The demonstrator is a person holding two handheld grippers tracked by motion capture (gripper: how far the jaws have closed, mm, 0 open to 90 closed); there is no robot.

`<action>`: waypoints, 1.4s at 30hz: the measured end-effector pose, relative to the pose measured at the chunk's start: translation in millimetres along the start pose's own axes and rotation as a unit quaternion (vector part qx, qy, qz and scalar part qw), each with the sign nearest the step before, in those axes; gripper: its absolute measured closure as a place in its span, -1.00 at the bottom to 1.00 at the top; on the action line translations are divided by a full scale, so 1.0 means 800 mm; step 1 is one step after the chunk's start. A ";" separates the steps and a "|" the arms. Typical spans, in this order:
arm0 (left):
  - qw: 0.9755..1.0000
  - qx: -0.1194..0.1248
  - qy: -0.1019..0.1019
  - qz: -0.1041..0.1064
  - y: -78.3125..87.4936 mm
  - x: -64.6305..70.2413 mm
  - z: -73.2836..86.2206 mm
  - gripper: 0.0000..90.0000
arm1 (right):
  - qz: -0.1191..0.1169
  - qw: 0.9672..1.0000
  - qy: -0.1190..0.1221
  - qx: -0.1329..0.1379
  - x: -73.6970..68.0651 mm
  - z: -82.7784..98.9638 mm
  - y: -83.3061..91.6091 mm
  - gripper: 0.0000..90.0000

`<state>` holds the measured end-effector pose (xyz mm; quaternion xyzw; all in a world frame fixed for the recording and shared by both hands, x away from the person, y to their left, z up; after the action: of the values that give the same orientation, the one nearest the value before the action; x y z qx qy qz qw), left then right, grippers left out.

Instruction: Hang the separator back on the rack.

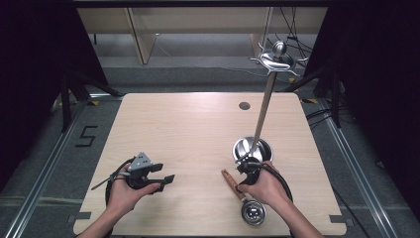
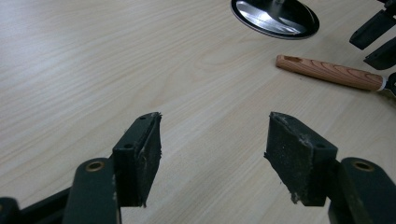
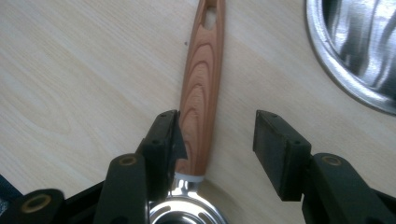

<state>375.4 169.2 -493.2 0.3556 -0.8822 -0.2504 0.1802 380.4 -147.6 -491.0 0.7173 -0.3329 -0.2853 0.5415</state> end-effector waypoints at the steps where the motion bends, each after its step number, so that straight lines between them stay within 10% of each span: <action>1: 1.000 -0.007 -0.006 0.001 0.000 -0.001 0.000 -0.22 | -0.003 1.000 -0.014 -0.010 -0.003 0.001 0.000 0.14; 2: 1.000 0.000 -0.001 0.001 -0.002 0.000 0.000 -0.22 | -0.004 1.000 0.009 -0.003 0.000 0.000 -0.003 0.14; 13: 1.000 -0.007 0.004 0.003 -0.003 0.001 0.000 -0.22 | -0.010 0.998 -0.043 -0.050 -0.014 -0.001 -0.016 0.28; 24: 1.000 -0.001 0.000 0.005 -0.004 0.002 -0.001 -0.22 | -0.002 0.998 -0.002 -0.065 -0.012 0.002 -0.028 0.39; 28: 1.000 -0.001 0.000 0.006 -0.004 0.002 -0.001 -0.22 | -0.002 0.997 -0.031 -0.073 -0.018 0.000 -0.027 0.40; 35: 1.000 -0.004 -0.003 0.005 -0.003 0.001 0.000 -0.22 | 0.009 0.997 0.017 -0.072 -0.014 0.001 -0.033 0.46; 42: 1.000 -0.002 -0.003 0.004 -0.004 0.001 0.000 -0.22 | 0.017 0.997 -0.006 -0.070 -0.017 0.001 -0.033 0.51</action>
<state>376.4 166.7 -494.5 0.3509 -0.8836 -0.2527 0.1795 375.7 -132.4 -516.2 0.6703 -0.3277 -0.3032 0.5927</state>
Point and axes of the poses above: each handheld gripper's, and its own axes: y roughly backward along the jaws, z roughly out of its underside, x roughly to its right, the point moved 4 cm from there along -y, roughly forward along the jaws, and after that the axes turned 1 degree about -x, right-handed, at the moved point
